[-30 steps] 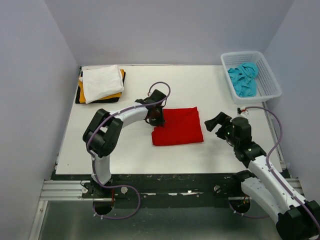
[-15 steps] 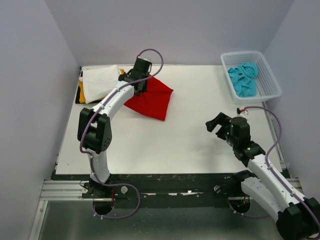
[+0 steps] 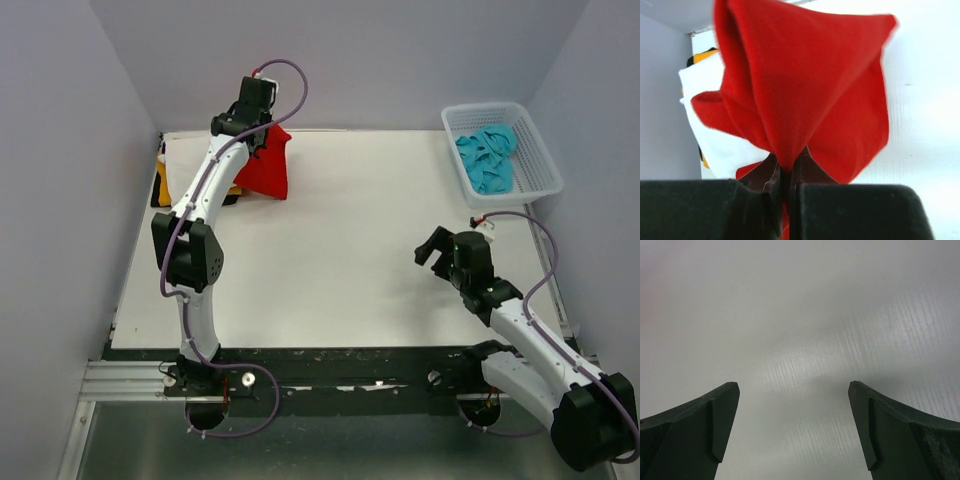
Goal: Fold and stack the t-shirts
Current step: Put the neatly folded tshirt into the corner of the board with the left arm
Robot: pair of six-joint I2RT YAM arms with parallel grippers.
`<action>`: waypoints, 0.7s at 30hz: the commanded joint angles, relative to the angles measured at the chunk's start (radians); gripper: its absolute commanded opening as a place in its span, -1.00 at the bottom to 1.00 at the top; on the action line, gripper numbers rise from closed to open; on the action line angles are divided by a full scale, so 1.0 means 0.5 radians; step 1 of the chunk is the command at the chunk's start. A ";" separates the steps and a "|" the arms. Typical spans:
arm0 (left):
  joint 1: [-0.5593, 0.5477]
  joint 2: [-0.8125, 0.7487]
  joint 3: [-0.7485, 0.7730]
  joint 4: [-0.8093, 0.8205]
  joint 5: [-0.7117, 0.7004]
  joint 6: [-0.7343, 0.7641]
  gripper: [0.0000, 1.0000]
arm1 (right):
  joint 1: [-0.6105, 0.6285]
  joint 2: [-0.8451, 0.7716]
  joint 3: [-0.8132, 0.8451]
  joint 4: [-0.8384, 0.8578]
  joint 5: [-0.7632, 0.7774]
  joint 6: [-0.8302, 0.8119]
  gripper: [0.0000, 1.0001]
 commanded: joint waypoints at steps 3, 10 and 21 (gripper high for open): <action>0.155 -0.082 0.190 -0.134 0.028 -0.062 -1.00 | 0.001 0.065 0.051 -0.009 0.115 -0.031 1.00; 0.275 -0.200 0.274 -0.188 0.225 -0.092 -1.00 | 0.000 0.067 0.048 -0.008 0.143 -0.030 1.00; 0.342 -0.211 0.463 -0.289 0.381 -0.179 -1.00 | 0.000 0.081 0.045 -0.003 0.148 -0.025 1.00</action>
